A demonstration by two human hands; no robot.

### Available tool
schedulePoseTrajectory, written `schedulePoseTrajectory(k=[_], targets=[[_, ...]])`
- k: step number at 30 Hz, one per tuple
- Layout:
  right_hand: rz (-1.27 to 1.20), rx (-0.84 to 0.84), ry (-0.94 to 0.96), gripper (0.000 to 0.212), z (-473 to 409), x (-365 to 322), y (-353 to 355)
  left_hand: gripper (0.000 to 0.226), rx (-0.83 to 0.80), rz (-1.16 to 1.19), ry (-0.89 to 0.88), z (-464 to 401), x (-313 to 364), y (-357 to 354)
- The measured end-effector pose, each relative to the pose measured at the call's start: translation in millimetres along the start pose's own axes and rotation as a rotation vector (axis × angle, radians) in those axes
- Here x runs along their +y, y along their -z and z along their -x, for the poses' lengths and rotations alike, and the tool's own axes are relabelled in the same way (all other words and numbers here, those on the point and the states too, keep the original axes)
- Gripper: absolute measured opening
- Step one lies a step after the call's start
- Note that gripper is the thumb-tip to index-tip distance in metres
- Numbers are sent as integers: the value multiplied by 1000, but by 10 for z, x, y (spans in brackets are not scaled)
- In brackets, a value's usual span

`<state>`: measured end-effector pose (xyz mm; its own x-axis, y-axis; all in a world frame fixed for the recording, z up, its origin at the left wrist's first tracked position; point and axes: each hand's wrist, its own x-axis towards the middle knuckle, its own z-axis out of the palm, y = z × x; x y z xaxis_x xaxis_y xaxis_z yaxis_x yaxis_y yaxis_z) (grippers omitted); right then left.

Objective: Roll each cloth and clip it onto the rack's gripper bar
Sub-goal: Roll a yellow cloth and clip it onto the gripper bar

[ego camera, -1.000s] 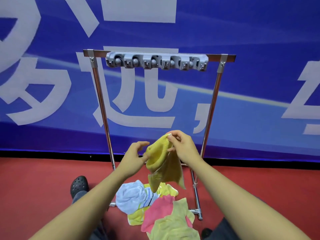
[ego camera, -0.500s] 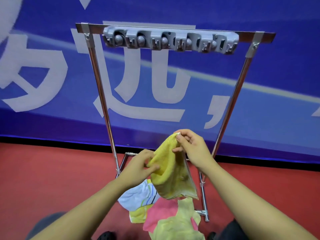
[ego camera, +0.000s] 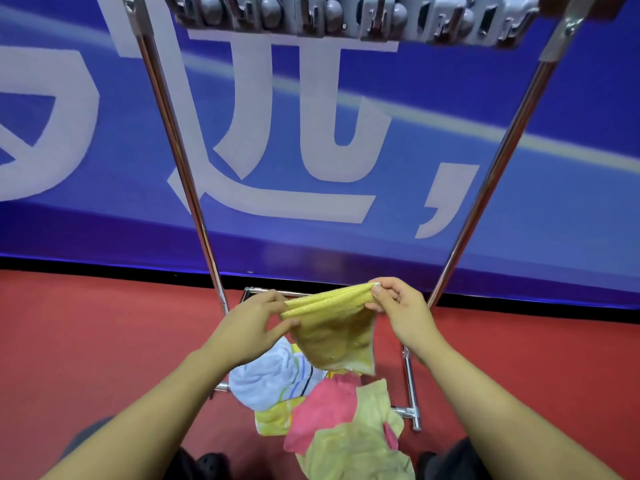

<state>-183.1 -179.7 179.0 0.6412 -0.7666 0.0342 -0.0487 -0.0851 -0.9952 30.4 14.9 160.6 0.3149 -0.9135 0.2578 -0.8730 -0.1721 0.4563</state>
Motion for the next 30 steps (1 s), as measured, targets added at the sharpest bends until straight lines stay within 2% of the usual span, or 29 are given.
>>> schedulePoseTrajectory(k=[2,5,10,13,14,18,21,24,27,30], targets=[[-32,17,-10,12,-17,34,-57,63,56,116,39,-13,20,-20],[-116,86,-34,13,-34,52,-116,35,160,344,98,-92,100,-26],[-225,138,-50,12,-38,77,-153,13,231,504,199,-120,218,-6],[-238,148,-45,12,-30,73,-143,35,211,720,267,-154,206,18],[-233,148,-42,12,-22,71,-135,39,186,728,266,-154,202,23],[-214,126,-30,12,35,87,-98,20,64,468,181,-143,222,17],[-211,99,-25,13,71,111,-49,16,-9,404,128,-151,291,-61],[-214,86,-38,12,92,140,-26,34,-108,380,49,-151,351,-146],[-203,107,-59,11,105,180,-7,57,-232,203,-128,-170,420,-188],[-120,125,-35,11,67,205,61,57,-307,111,-217,-216,415,-215]])
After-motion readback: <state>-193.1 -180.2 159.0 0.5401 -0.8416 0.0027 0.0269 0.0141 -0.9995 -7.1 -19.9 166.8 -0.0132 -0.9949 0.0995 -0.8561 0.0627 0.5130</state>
